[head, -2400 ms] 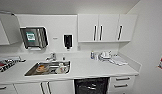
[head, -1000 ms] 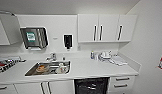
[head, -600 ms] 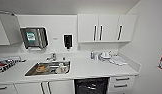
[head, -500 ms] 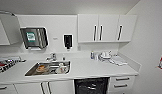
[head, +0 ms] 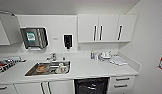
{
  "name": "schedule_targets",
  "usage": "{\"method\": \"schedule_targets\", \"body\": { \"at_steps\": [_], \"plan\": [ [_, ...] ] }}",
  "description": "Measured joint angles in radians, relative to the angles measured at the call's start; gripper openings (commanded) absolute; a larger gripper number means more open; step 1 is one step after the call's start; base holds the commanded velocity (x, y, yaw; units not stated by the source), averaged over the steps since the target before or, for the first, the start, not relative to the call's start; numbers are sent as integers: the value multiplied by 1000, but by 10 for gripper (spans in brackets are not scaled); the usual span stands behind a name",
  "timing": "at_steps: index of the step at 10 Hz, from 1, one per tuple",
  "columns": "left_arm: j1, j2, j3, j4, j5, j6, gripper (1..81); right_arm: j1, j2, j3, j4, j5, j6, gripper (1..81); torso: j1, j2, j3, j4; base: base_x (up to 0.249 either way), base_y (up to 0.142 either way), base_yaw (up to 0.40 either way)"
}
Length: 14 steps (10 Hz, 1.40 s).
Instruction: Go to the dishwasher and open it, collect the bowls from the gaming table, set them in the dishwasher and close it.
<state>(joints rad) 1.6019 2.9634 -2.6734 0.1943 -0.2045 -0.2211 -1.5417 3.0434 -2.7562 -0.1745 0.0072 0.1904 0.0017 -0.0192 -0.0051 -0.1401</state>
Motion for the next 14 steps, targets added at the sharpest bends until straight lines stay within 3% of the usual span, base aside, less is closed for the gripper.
{"method": "schedule_targets", "body": {
  "at_steps": [9, 14],
  "plan": [
    [-8, -6, 0, 0, 0, 0, 811, 7, 1, 8, 18, 1, 0, 811, 0, 0, 0, 0, 0, 0, 9],
    [-10, -8, 0, 0, 0, 0, 811, 3, 2, 7, 18, 1, 0, 811, 0, 0, 0, 0, 0, 0, 324]
  ]
}}
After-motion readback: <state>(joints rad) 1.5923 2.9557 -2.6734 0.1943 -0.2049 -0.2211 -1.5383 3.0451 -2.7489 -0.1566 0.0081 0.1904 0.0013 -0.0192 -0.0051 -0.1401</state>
